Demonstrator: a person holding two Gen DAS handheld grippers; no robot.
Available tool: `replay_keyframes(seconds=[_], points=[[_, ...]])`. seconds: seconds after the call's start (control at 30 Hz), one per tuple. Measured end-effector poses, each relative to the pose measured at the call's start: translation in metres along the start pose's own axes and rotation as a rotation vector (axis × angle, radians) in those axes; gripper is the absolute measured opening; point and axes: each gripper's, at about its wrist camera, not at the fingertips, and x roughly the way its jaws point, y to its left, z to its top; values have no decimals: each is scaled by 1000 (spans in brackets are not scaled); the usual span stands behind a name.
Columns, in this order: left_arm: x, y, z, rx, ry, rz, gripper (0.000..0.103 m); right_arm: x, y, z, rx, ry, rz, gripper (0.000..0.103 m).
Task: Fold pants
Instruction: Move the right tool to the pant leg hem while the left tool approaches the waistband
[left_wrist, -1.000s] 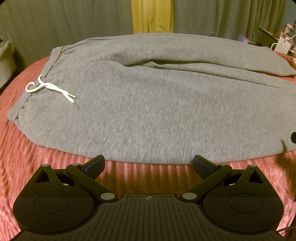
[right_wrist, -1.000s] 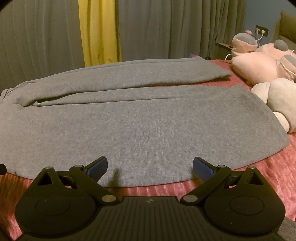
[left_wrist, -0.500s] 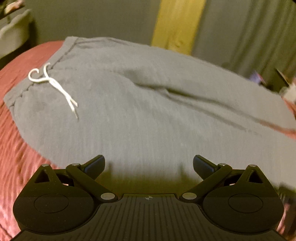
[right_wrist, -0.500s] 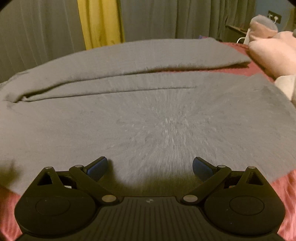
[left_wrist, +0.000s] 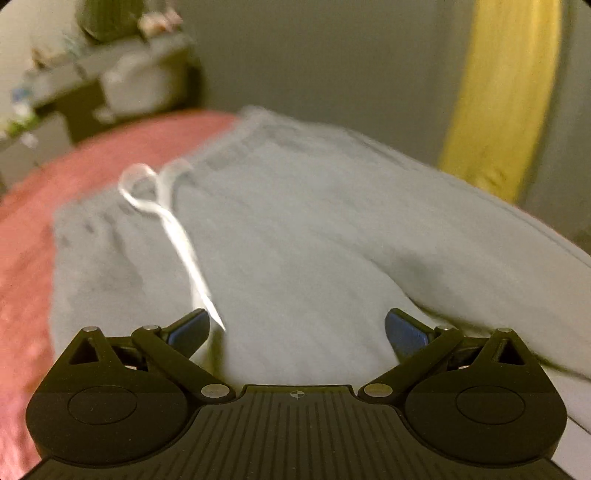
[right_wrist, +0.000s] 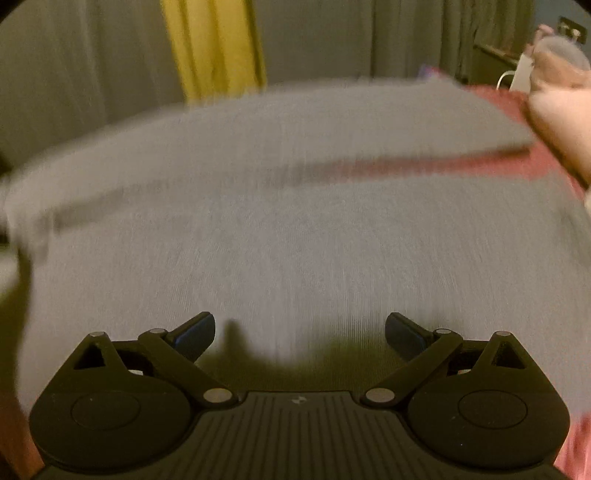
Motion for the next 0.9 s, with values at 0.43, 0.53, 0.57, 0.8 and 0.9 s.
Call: replay_keyframes(seconds=[0.43, 0.53, 0.57, 0.8, 0.9], points=[[36, 17, -6, -108, -133, 114, 103, 173, -20, 244, 375, -63, -110, 71], [42, 18, -9, -124, -103, 109, 103, 203, -27, 263, 444, -48, -151, 71], [41, 18, -10, -128, -108, 108, 103, 214, -29, 268, 450, -24, -183, 71], [42, 18, -12, -134, -106, 103, 103, 246, -34, 274, 474, -14, -309, 51], [42, 19, -11, -141, -103, 97, 103, 239, -32, 267, 384, -23, -371, 12]])
